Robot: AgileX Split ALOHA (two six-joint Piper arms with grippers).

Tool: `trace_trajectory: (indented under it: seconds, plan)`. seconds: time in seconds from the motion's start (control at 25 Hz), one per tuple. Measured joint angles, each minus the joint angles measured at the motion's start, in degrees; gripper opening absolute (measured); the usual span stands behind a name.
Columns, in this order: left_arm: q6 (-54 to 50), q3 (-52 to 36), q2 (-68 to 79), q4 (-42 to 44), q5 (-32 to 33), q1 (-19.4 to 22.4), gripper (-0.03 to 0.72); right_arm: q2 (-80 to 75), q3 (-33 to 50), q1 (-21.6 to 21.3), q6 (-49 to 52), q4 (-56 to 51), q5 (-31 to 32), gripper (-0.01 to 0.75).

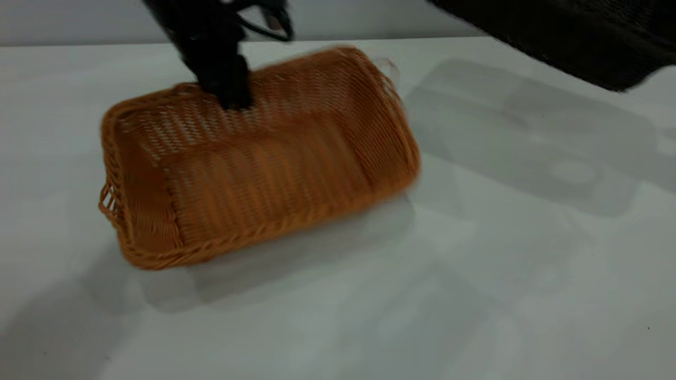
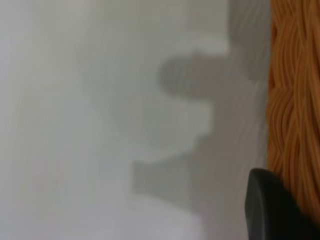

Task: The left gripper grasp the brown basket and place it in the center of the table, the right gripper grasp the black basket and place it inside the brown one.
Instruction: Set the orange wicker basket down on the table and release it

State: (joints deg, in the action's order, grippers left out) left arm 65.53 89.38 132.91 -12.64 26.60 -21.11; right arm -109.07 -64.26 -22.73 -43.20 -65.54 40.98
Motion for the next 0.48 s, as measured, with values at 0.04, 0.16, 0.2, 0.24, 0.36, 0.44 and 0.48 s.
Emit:
trace_trajectory:
  seconds: [0.04,0.16,0.2,0.24,0.36,0.44,0.48]
  plan:
    - [7.23,0.0,0.0,-2.6,1.73,-0.94,0.085,0.0,-0.56,-0.47,0.37,1.3,0.57,0.082]
    - [23.57,0.0,0.07,-8.27,6.16,-3.46,0.085,0.0,-1.7,-1.39,1.04,2.36,2.16,0.082]
    - [25.85,0.0,0.18,-8.78,6.61,-4.28,0.085,0.0,-2.01,-1.65,1.17,2.41,2.91,0.082]
    - [27.22,0.0,0.2,-8.86,6.67,-4.94,0.085,0.0,-2.3,-1.85,1.22,2.47,3.4,0.082]
    - [26.94,-0.06,0.25,-8.86,5.23,-5.91,0.085,0.0,-2.46,-1.99,1.61,2.6,4.31,0.082]
    - [24.92,-0.06,0.25,-8.8,4.01,-6.04,0.085,0.0,-2.46,-1.99,1.91,2.75,4.74,0.082]
    - [23.98,-0.06,0.25,-8.74,3.8,-6.09,0.087,0.0,-2.46,-1.99,1.97,2.81,5.01,0.082]
